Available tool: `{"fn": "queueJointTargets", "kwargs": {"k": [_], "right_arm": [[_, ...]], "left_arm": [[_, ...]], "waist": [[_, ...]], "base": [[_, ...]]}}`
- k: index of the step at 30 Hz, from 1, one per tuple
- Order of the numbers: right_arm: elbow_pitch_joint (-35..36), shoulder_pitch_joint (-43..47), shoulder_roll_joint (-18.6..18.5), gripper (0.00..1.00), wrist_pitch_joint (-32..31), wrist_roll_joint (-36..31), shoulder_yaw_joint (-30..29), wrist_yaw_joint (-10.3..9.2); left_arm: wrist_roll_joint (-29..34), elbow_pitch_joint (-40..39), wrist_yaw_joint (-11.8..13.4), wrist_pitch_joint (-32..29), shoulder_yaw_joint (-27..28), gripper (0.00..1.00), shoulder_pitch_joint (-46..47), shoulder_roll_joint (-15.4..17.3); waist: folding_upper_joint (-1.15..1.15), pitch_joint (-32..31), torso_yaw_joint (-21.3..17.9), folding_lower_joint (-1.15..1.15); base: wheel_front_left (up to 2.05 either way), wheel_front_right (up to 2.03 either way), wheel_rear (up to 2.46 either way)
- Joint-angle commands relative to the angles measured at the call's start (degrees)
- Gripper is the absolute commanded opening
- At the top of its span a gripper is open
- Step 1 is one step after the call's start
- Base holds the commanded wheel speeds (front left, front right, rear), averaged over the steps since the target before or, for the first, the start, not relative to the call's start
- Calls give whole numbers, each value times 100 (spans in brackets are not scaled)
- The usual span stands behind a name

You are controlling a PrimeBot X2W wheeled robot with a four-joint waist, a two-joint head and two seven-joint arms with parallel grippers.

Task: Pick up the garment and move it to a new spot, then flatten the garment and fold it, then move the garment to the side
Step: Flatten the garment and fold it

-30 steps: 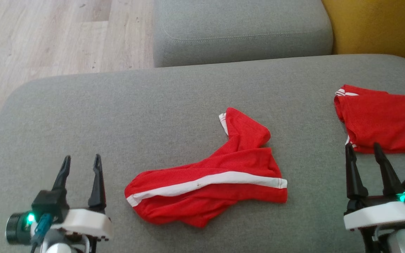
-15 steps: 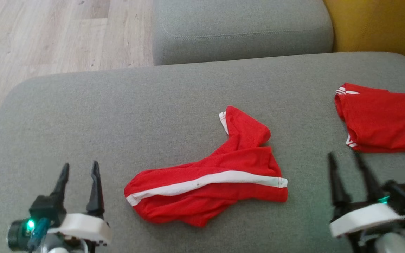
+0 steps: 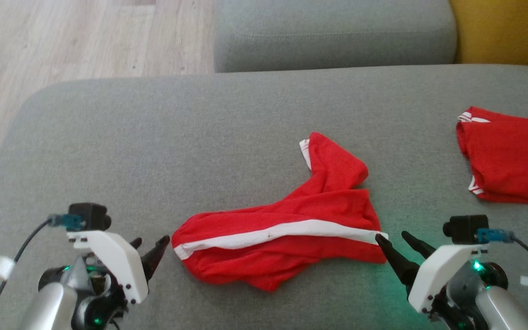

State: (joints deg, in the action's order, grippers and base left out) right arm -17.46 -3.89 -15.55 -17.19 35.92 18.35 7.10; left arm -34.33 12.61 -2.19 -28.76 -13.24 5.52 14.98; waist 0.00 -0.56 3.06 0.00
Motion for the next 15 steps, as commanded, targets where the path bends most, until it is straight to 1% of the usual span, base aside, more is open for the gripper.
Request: {"fn": "queueJointTargets", "kwargs": {"k": [1,4,6,12,15], "right_arm": [[91,-291,-141,100,-123,99,109,39],[-61,-429,-153,100,-397,231,166,39],[-141,-512,-143,100,-452,293,179,39],[-344,-678,-123,100,-488,481,310,39],[-412,-742,-121,100,-473,607,424,39]], "left_arm": [[-79,-177,-45,-211,176,100,409,213],[-456,-77,-172,-730,132,100,560,185],[-553,7,-239,-980,52,100,653,229],[-889,252,-377,-1313,-52,100,907,200],[-1007,380,-421,-1366,-86,100,1001,196]], "waist": [[0,67,27,0],[0,151,50,0],[0,197,56,0],[0,287,68,0],[0,311,60,0]], "base": [[0,0,0],[0,0,0],[0,0,0],[0,0,0],[0,0,0]]}}
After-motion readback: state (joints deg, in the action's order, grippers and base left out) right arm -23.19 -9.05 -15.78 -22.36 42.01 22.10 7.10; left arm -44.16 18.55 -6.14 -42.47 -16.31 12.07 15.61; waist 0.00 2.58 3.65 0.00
